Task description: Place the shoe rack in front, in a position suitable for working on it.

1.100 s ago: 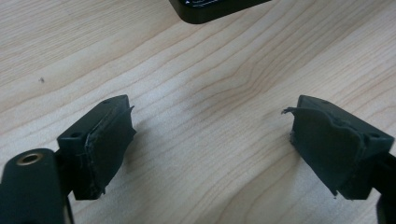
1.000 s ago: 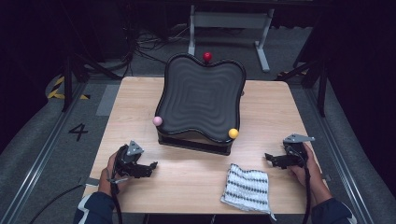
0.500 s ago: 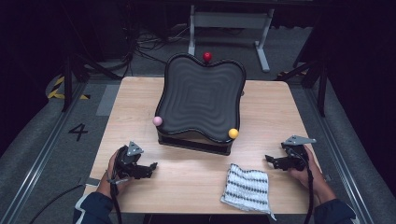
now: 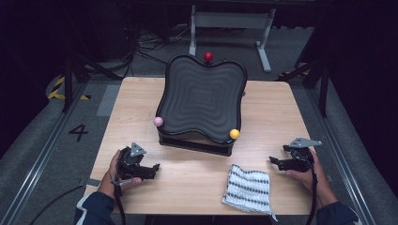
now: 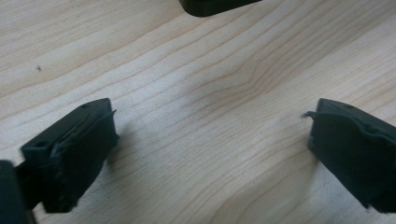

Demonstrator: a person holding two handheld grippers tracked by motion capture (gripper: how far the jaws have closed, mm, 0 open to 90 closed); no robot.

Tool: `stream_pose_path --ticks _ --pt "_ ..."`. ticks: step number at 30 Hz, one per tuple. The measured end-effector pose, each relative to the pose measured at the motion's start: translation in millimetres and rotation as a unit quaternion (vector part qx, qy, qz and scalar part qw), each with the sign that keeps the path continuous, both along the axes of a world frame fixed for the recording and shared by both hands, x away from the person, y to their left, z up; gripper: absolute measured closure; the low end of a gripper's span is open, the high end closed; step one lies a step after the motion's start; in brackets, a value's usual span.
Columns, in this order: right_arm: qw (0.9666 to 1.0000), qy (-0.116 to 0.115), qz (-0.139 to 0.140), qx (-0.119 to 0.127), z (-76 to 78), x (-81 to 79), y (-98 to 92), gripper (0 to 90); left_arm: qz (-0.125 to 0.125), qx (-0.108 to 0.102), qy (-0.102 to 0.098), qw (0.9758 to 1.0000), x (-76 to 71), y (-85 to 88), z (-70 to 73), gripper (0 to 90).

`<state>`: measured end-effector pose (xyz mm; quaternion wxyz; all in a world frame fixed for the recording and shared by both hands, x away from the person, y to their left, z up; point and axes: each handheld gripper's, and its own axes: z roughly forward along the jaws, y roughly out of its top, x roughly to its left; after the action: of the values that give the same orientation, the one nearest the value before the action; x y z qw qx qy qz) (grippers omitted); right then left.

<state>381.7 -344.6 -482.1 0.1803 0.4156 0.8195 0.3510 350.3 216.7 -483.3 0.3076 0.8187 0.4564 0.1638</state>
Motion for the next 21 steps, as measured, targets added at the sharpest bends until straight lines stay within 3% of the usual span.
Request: stream_pose_path --ticks 3,9,17,21 --pt "1.0 -0.005 0.008 0.003 3.2 -3.0 0.4 21.9 -0.001 0.004 0.001 1.0 2.8 -0.8 0.6 0.3" --pt "0.998 -0.02 0.05 0.035 20.1 -17.3 7.5 26.2 -0.015 0.005 -0.001 0.9999 7.6 0.2 0.6 0.6" --pt "0.994 -0.035 0.097 0.036 30.2 -33.3 28.8 27.1 -0.04 0.004 -0.004 0.9992 9.7 3.2 0.4 1.1" --pt "0.9918 -0.037 0.116 0.037 33.6 -40.4 35.7 27.1 -0.04 0.004 -0.004 0.9992 9.7 3.2 0.4 1.2"
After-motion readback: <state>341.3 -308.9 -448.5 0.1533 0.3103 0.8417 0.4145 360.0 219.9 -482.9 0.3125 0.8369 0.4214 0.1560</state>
